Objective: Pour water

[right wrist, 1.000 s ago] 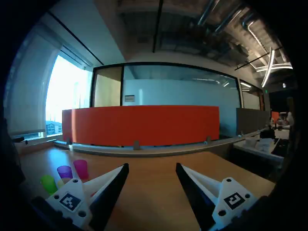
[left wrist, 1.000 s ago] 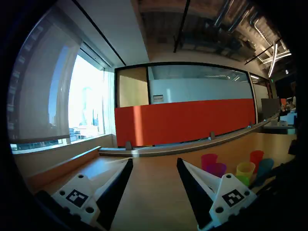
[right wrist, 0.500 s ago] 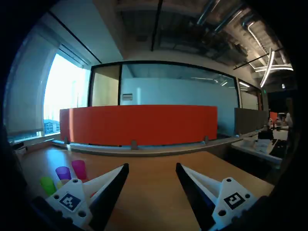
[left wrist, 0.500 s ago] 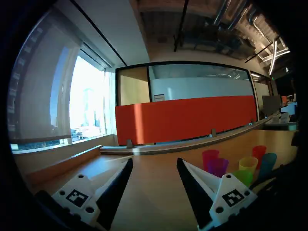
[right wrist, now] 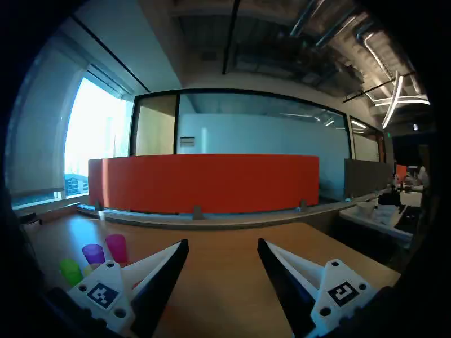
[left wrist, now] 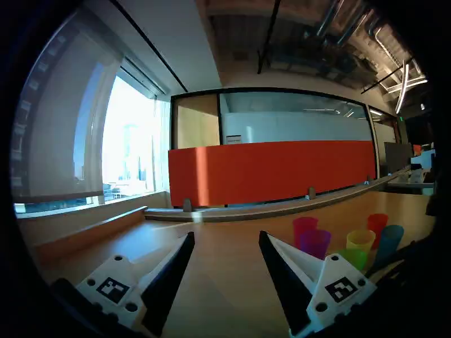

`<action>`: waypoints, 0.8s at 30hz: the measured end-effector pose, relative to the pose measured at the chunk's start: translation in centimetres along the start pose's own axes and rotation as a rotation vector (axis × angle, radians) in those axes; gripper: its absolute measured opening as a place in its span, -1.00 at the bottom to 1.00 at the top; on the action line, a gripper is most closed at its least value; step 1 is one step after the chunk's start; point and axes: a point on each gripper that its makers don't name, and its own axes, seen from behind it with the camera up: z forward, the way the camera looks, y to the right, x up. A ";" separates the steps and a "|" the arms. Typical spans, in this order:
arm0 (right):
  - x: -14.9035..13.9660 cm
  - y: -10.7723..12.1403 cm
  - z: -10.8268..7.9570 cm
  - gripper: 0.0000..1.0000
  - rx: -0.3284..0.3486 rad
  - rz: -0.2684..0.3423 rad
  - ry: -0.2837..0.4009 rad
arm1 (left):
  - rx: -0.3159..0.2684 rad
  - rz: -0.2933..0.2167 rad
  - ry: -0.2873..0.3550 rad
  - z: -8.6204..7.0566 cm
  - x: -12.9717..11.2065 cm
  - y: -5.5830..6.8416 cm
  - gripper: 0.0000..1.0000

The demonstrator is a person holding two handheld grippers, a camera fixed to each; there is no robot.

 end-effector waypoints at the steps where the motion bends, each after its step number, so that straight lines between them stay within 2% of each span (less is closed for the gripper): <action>1: 0.0 0.1 0.0 0.90 -0.001 0.000 0.001 | 0.000 -0.003 -0.003 0.0 -0.1 0.0 0.68; 24: 0.2 -0.2 -0.1 0.89 0.000 -0.013 0.008 | 0.000 -0.060 -0.044 0.0 -2.4 0.6 0.68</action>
